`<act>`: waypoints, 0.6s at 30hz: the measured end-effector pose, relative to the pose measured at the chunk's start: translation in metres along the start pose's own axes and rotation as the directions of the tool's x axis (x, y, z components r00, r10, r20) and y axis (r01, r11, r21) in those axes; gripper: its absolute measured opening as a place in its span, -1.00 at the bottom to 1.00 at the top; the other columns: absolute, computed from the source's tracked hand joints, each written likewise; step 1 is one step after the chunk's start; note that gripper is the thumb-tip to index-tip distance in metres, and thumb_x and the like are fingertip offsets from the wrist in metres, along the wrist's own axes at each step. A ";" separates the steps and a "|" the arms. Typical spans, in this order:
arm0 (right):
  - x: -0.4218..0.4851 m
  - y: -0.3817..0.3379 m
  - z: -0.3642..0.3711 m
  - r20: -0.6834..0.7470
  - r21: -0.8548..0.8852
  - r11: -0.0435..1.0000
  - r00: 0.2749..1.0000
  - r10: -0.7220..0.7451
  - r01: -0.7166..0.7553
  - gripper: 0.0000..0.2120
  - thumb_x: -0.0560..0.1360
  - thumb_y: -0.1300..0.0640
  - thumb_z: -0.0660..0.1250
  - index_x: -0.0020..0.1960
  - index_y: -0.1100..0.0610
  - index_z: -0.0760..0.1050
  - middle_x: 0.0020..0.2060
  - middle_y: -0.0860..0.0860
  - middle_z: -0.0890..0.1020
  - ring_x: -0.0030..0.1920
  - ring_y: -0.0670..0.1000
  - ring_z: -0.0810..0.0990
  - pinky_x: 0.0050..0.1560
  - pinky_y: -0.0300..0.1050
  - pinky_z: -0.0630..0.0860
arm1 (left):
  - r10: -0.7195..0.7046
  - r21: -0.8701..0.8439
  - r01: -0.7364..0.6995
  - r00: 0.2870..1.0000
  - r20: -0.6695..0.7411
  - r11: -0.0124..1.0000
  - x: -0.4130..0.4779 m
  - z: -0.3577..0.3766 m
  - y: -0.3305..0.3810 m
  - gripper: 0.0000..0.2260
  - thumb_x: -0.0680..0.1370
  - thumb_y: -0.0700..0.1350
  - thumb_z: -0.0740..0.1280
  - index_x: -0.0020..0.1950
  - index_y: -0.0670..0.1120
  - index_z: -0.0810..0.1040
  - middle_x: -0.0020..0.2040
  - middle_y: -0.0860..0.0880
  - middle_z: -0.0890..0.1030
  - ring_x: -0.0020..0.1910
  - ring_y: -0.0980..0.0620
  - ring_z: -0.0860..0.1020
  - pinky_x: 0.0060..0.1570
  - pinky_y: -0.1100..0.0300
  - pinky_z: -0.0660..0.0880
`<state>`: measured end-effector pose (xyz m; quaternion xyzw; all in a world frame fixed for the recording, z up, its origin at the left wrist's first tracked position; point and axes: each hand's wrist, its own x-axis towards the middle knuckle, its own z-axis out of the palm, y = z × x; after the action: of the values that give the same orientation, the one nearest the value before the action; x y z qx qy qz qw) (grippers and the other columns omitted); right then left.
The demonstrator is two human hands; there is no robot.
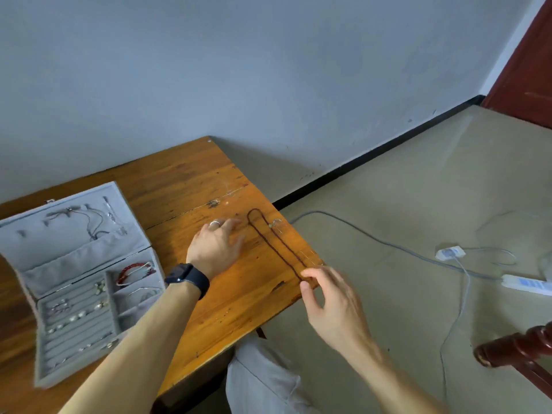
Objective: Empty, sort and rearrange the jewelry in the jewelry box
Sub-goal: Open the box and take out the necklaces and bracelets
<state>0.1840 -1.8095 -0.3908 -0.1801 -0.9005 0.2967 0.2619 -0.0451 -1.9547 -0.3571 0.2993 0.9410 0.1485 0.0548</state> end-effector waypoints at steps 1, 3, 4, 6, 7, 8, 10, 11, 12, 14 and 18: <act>0.005 -0.007 -0.002 0.046 -0.052 0.997 0.997 -0.054 0.057 -0.86 0.57 0.06 0.33 0.11 0.02 0.58 0.05 -0.13 0.62 0.07 -0.06 0.53 0.05 -0.19 0.49 | 0.000 0.024 0.000 1.000 -0.015 1.000 -0.014 0.000 -0.001 -0.61 0.64 0.14 0.20 0.46 0.10 0.39 0.43 -0.08 0.45 0.36 -0.15 0.43 0.28 -0.11 0.46; 0.014 -0.021 -0.001 0.121 -0.100 0.980 0.980 -0.157 0.170 -0.82 0.57 0.09 0.33 0.14 0.06 0.61 0.12 -0.09 0.63 0.14 -0.01 0.53 0.12 -0.12 0.51 | -0.018 0.067 0.021 0.999 -0.044 0.998 -0.041 -0.001 -0.007 -0.60 0.64 0.14 0.19 0.48 0.12 0.36 0.47 -0.07 0.41 0.42 -0.15 0.39 0.37 -0.11 0.39; 0.019 -0.029 0.002 0.146 -0.105 0.969 0.967 -0.206 0.223 -0.81 0.56 0.12 0.35 0.15 0.09 0.63 0.13 -0.06 0.64 0.16 0.02 0.54 0.16 -0.10 0.51 | -0.036 0.077 0.041 0.997 -0.062 0.996 -0.053 -0.003 -0.010 -0.60 0.64 0.13 0.19 0.48 0.13 0.35 0.48 -0.06 0.40 0.45 -0.14 0.36 0.40 -0.11 0.35; 0.025 -0.044 0.012 0.191 -0.094 0.949 0.941 -0.280 0.301 -0.80 0.56 0.17 0.37 0.16 0.14 0.65 0.15 0.01 0.66 0.22 0.07 0.54 0.24 -0.05 0.49 | -0.065 0.090 0.075 0.992 -0.105 0.993 -0.075 -0.006 -0.018 -0.60 0.64 0.13 0.18 0.48 0.15 0.34 0.50 -0.04 0.38 0.47 -0.13 0.34 0.43 -0.11 0.33; 0.028 -0.052 0.018 0.226 -0.081 0.941 0.926 -0.302 0.327 -0.78 0.57 0.17 0.35 0.19 0.15 0.64 0.18 0.03 0.65 0.27 0.08 0.52 0.30 -0.02 0.47 | -0.076 0.094 0.088 0.989 -0.127 0.992 -0.087 -0.007 -0.024 -0.60 0.64 0.14 0.18 0.48 0.16 0.33 0.50 -0.04 0.39 0.47 -0.12 0.34 0.43 -0.11 0.33; 0.031 -0.060 0.024 0.263 -0.070 0.934 0.909 -0.323 0.352 -0.76 0.59 0.15 0.32 0.22 0.15 0.63 0.22 0.04 0.63 0.32 0.07 0.49 0.36 0.00 0.43 | -0.088 0.092 0.103 0.985 -0.149 0.990 -0.097 -0.009 -0.030 -0.60 0.64 0.14 0.18 0.48 0.16 0.33 0.49 -0.04 0.39 0.48 -0.12 0.33 0.43 -0.10 0.32; 0.036 -0.077 0.038 0.306 -0.057 0.913 0.877 -0.370 0.405 -0.74 0.62 0.13 0.29 0.27 0.13 0.60 0.28 0.03 0.61 0.38 0.05 0.45 0.43 -0.04 0.35 | -0.129 0.078 0.146 0.973 -0.191 0.986 -0.115 -0.014 -0.044 -0.60 0.63 0.14 0.17 0.48 0.16 0.35 0.49 -0.03 0.40 0.48 -0.11 0.33 0.44 -0.08 0.30; 0.039 -0.087 0.045 0.315 -0.050 0.900 0.862 -0.397 0.433 -0.73 0.62 0.12 0.28 0.28 0.12 0.60 0.29 0.03 0.60 0.39 0.04 0.44 0.43 -0.07 0.32 | -0.155 0.072 0.173 0.966 -0.207 0.982 -0.122 -0.017 -0.052 -0.60 0.63 0.15 0.16 0.48 0.15 0.36 0.49 -0.03 0.40 0.49 -0.10 0.32 0.45 -0.07 0.28; 0.043 -0.098 0.052 0.321 -0.043 0.887 0.847 -0.424 0.460 -0.72 0.62 0.11 0.28 0.28 0.12 0.60 0.30 0.02 0.60 0.39 0.03 0.44 0.43 -0.09 0.31 | -0.183 0.071 0.203 0.958 -0.221 0.977 -0.128 -0.021 -0.061 -0.59 0.63 0.15 0.16 0.48 0.15 0.36 0.50 -0.02 0.39 0.49 -0.09 0.32 0.46 -0.06 0.27; 0.050 -0.119 0.066 0.336 -0.027 0.862 0.817 -0.469 0.506 -0.72 0.62 0.10 0.28 0.29 0.10 0.60 0.30 0.00 0.59 0.38 0.01 0.45 0.41 -0.11 0.32 | -0.240 0.072 0.265 0.938 -0.249 0.962 -0.138 -0.029 -0.078 -0.58 0.62 0.14 0.15 0.48 0.15 0.35 0.51 -0.01 0.38 0.49 -0.07 0.31 0.45 -0.03 0.26; 0.067 -0.158 0.098 0.328 0.006 0.837 0.790 -0.519 0.547 -0.72 0.60 0.09 0.31 0.28 0.10 0.60 0.28 0.00 0.61 0.34 0.01 0.49 0.36 -0.10 0.37 | -0.298 0.044 0.330 0.897 -0.327 0.943 -0.152 -0.047 -0.113 -0.60 0.61 0.12 0.18 0.46 0.16 0.37 0.49 -0.01 0.40 0.46 -0.08 0.35 0.41 -0.05 0.32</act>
<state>0.0473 -1.9402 -0.3342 0.1196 -0.9568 0.1952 0.1790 0.0077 -2.1417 -0.3452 0.1181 0.9795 0.1371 -0.0881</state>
